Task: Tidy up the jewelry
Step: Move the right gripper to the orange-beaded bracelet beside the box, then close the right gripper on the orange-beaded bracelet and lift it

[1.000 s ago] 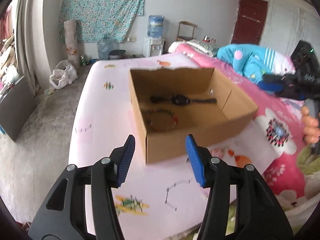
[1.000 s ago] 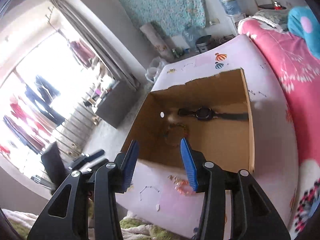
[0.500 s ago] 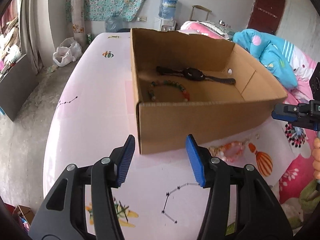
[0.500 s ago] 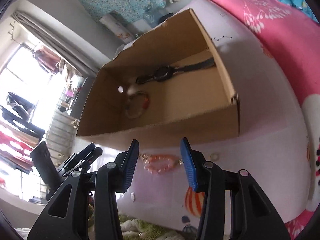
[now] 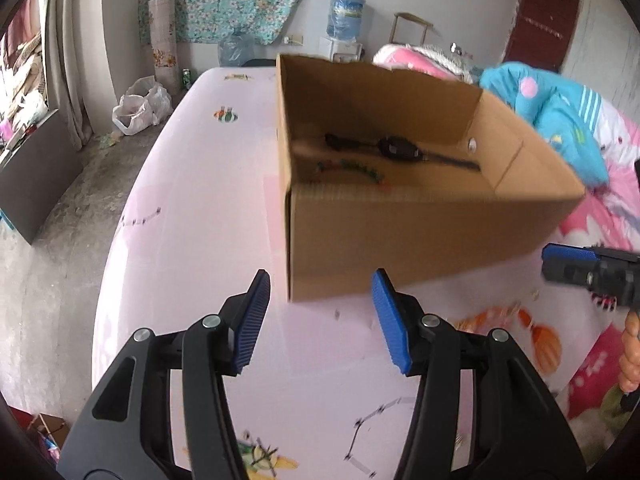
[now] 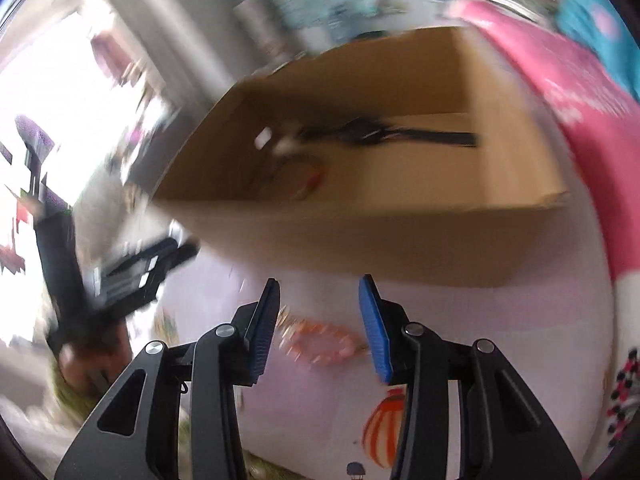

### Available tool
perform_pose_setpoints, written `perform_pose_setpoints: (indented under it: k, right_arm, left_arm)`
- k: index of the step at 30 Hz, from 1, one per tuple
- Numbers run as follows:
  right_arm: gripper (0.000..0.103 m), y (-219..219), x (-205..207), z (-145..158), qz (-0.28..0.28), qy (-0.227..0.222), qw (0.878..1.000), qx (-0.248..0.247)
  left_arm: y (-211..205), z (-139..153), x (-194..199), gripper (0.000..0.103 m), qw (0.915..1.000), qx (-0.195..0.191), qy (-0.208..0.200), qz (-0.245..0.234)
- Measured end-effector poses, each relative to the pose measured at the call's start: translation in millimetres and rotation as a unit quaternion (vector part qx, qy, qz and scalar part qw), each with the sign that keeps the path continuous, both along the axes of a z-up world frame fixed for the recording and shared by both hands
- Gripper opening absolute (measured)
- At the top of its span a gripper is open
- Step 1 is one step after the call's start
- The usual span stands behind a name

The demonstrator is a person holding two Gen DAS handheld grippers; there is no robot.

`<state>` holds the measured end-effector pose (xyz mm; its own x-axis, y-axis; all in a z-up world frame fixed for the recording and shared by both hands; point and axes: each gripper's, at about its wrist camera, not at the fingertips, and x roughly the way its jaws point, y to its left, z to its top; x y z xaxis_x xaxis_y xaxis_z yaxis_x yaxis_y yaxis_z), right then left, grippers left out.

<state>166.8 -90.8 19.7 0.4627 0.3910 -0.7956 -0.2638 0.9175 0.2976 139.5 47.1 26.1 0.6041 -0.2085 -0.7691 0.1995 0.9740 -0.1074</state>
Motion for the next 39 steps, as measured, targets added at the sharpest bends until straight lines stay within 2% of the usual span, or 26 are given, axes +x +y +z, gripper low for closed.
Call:
perform_pose_setpoints:
  k: [3,6,9,15,19,20,25,29,34,39]
  right_arm:
    - [0.03,34.9,-8.3,-18.1,0.068,0.01,0.997,-0.048]
    - [0.026,50.9,-8.0,-29.7,0.097,0.026,0.993,-0.065]
    - [0.024,59.0,-3.9,-37.2,0.11,0.032,0.989,-0.093]
    - [0.018,69.3,-3.2,-48.0,0.117,0.038,0.981,-0.149]
    - [0.013,72.3,-3.2,-49.3,0.118,0.027,0.979,-0.162]
    - [0.01,72.4,-2.7,-49.5,0.116,0.028,0.98,-0.158]
    - [0.01,48.3,1.5,-39.9,0.08,0.032,0.991,-0.099]
    - [0.01,6.2,9.2,-17.4,0.02,0.025,0.999,-0.015]
    - [0.01,-32.6,10.2,7.1,-0.029,-0.003,0.996,0.082]
    - [0.01,-26.5,6.4,25.0,-0.004,-0.027,0.992,0.126]
  left_arm:
    - [3.7,-17.9,-11.8,0.05,0.9996,0.012,0.024,0.003]
    - [10.9,-32.5,-19.3,0.05,0.9988,0.014,0.046,0.01]
    - [16.4,-38.1,-26.0,0.05,0.9986,0.008,0.05,0.014]
    - [13.4,-41.0,-32.1,0.05,0.9989,0.021,0.042,0.007]
    - [8.8,-40.1,-33.3,0.052,0.999,0.024,0.037,-0.002]
    - [7.7,-40.2,-33.7,0.052,0.999,0.025,0.036,-0.004]
    - [4.6,-38.7,-33.9,0.053,0.9988,0.034,0.033,-0.008]
    - [3.6,-38.2,-34.1,0.054,0.9989,0.032,0.033,-0.005]
    - [2.0,-37.2,-33.0,0.054,0.9991,0.03,0.031,-0.003]
    - [10.7,-34.7,-32.9,0.054,0.9992,0.025,0.032,0.005]
